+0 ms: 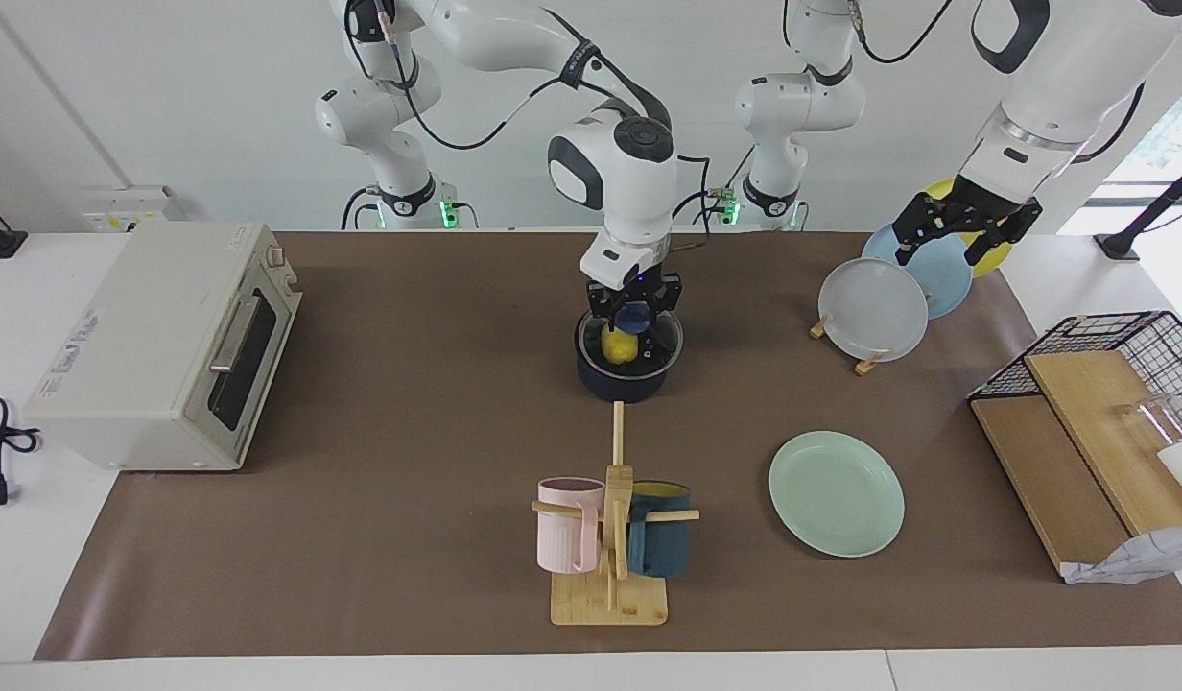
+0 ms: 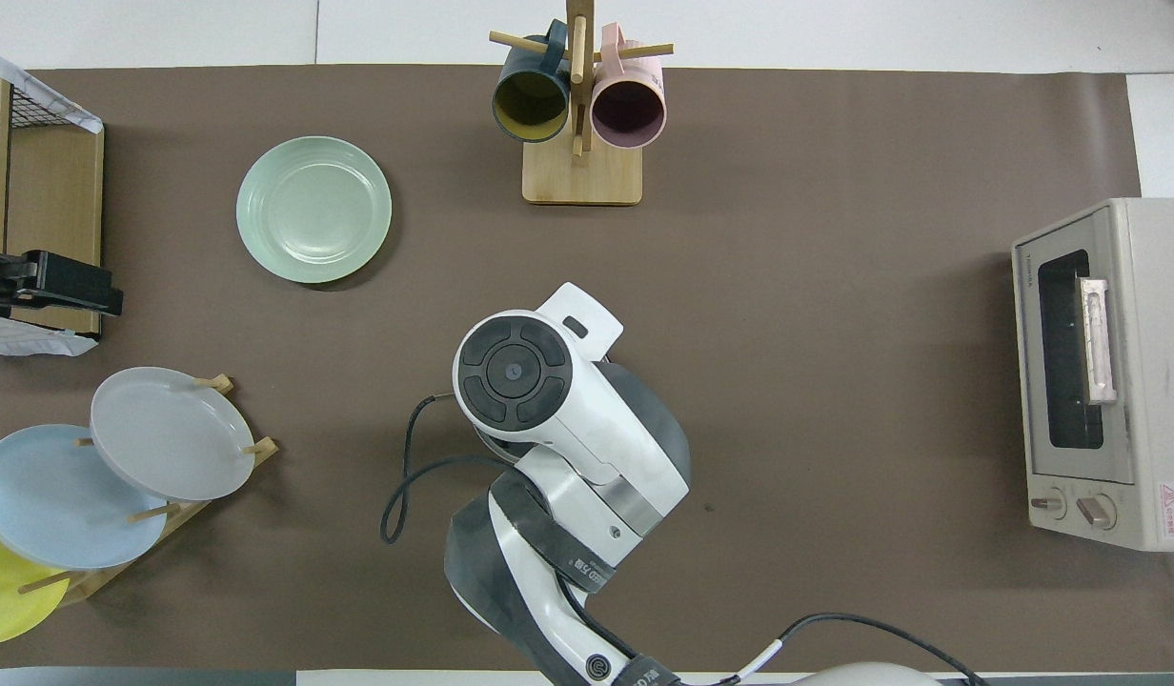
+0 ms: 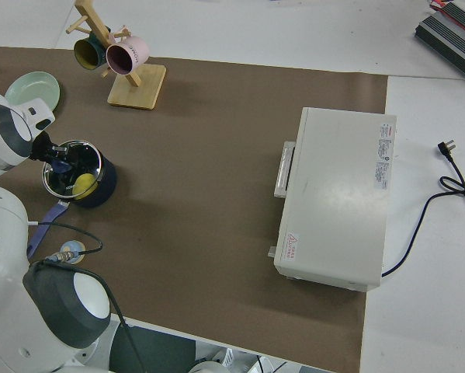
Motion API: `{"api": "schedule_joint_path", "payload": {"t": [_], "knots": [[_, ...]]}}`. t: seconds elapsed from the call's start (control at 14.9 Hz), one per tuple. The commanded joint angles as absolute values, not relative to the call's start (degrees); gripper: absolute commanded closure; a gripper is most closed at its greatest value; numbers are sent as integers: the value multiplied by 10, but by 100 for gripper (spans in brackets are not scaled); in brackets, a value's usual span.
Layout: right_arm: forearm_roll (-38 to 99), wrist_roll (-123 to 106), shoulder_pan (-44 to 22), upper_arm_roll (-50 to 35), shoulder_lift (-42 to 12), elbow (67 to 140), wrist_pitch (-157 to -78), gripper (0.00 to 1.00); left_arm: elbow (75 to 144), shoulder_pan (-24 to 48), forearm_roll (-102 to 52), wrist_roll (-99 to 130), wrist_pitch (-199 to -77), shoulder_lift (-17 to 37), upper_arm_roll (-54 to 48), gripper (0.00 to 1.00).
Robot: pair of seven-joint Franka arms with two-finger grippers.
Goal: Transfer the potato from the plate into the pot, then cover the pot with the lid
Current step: 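Lower the lid onto the pot with the right gripper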
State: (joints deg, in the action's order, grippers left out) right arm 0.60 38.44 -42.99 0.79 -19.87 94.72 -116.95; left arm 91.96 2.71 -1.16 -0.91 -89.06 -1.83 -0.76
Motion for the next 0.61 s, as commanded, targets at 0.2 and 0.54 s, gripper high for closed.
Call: {"api": "schedule_joint_path", "payload": {"t": [0.2,0.54], "knots": [[-23,399,-430,9,-202,939,-1149,100,933,31,-2,-3,-888,-33,-5,0],[-18,400,-430,8,-203,943,-1147,100,933,30,-2,-3,-888,-33,-5,0]]}}
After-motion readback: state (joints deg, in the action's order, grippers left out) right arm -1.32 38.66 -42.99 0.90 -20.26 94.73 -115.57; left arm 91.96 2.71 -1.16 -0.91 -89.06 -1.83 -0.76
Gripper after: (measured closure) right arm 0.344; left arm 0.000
